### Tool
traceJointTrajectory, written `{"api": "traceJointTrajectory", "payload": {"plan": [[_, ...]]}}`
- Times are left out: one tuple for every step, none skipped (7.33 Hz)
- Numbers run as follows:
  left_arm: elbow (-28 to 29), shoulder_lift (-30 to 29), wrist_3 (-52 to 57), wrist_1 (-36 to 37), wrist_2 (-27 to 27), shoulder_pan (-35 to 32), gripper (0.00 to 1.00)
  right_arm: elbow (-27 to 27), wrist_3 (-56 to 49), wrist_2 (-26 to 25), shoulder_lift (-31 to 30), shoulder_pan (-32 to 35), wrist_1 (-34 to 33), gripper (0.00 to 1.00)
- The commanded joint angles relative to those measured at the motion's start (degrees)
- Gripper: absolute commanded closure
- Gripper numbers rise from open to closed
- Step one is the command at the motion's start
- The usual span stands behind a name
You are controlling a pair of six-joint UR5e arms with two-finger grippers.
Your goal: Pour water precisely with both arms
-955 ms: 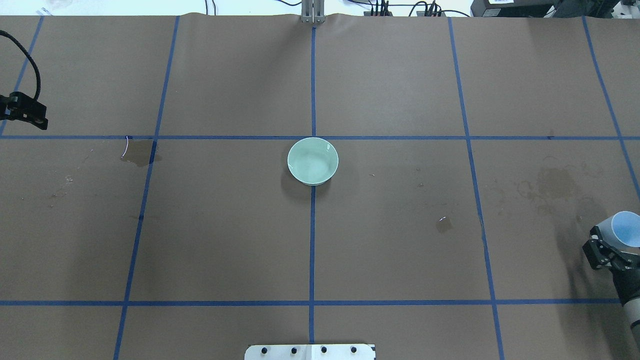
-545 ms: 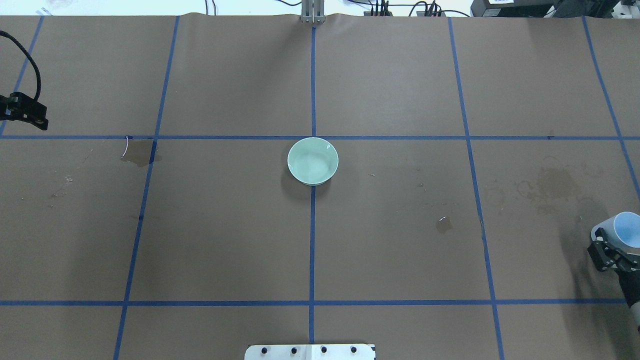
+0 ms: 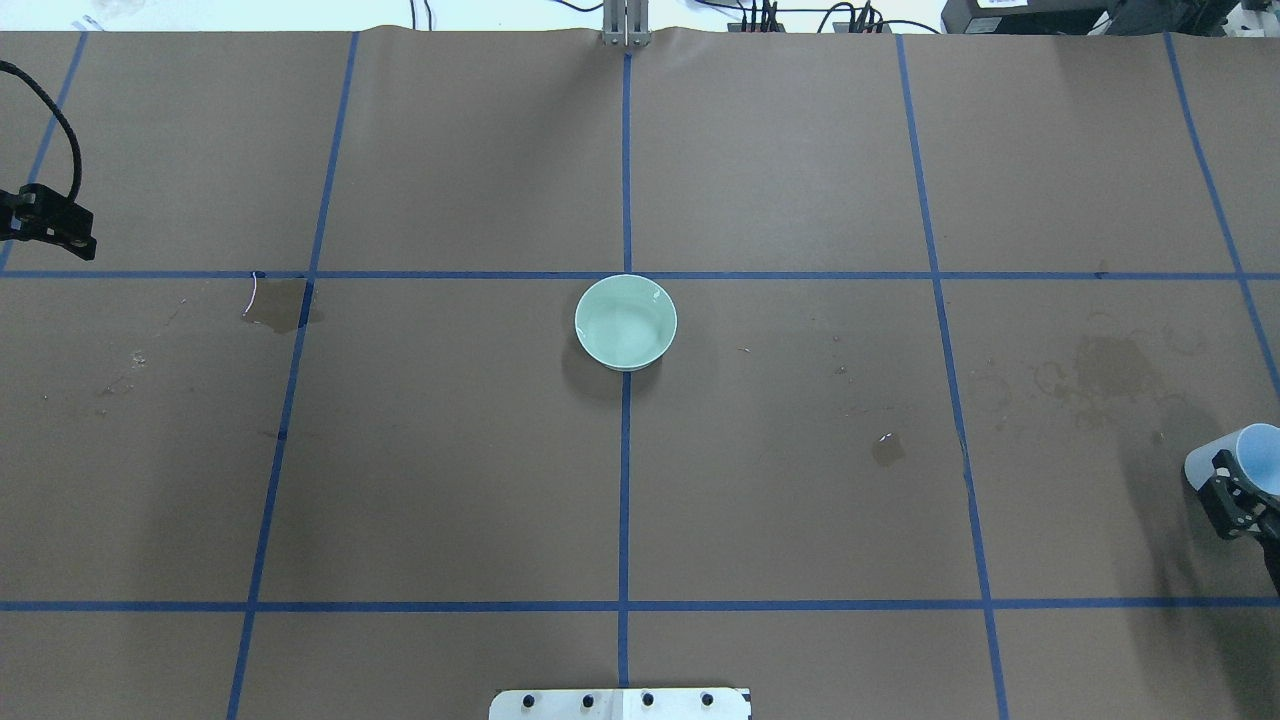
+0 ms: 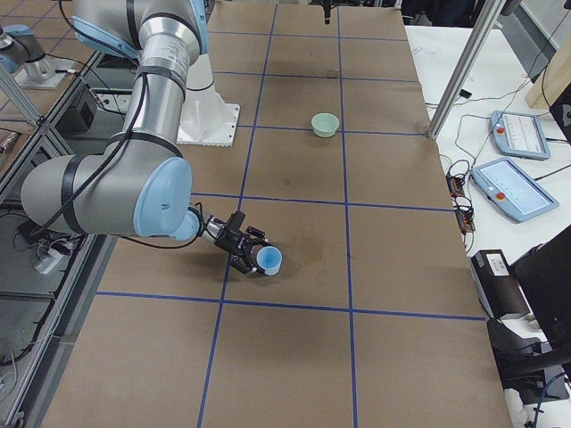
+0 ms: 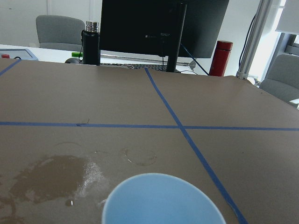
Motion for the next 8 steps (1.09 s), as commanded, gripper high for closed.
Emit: {"api": "traceJointTrajectory", "payload": {"plan": [[0.1, 0.0, 0.0, 0.0, 0.0, 0.0, 0.0, 1.7, -0.1, 0.1, -0.7, 0.0, 0.0, 0.01], [0.1, 0.0, 0.0, 0.0, 0.0, 0.0, 0.0, 2.5, -0.1, 0.2, -0.8, 0.0, -0.1, 0.01], [0.1, 0.0, -0.1, 0.0, 0.0, 0.0, 0.0, 3.1, -0.2, 0.1, -1.0, 0.0, -0.4, 0.01], [0.0, 0.0, 0.0, 0.0, 0.0, 0.0, 0.0, 4.3, -0.4, 0.2, -1.2, 0.2, -0.5, 0.01], [0.0, -0.1, 0.0, -0.1, 0.0, 0.1, 0.0, 7.0, -1.0, 0.3, -2.6, 0.3, -0.5, 0.01], [0.0, -0.3, 0.0, -0.1, 0.0, 0.2, 0.0, 9.2, -2.4, 0.9, -3.9, 0.3, -0.5, 0.01], [0.1, -0.7, -0.2, -0.3, 0.0, 0.3, 0.0, 12.4, -6.5, 2.3, -4.6, 2.2, -0.5, 0.01], [-0.4, -1.1, -0.7, -0.3, 0.0, 0.4, 0.0, 16.0, -13.3, 4.5, -4.5, 6.0, -0.4, 0.01]]}}
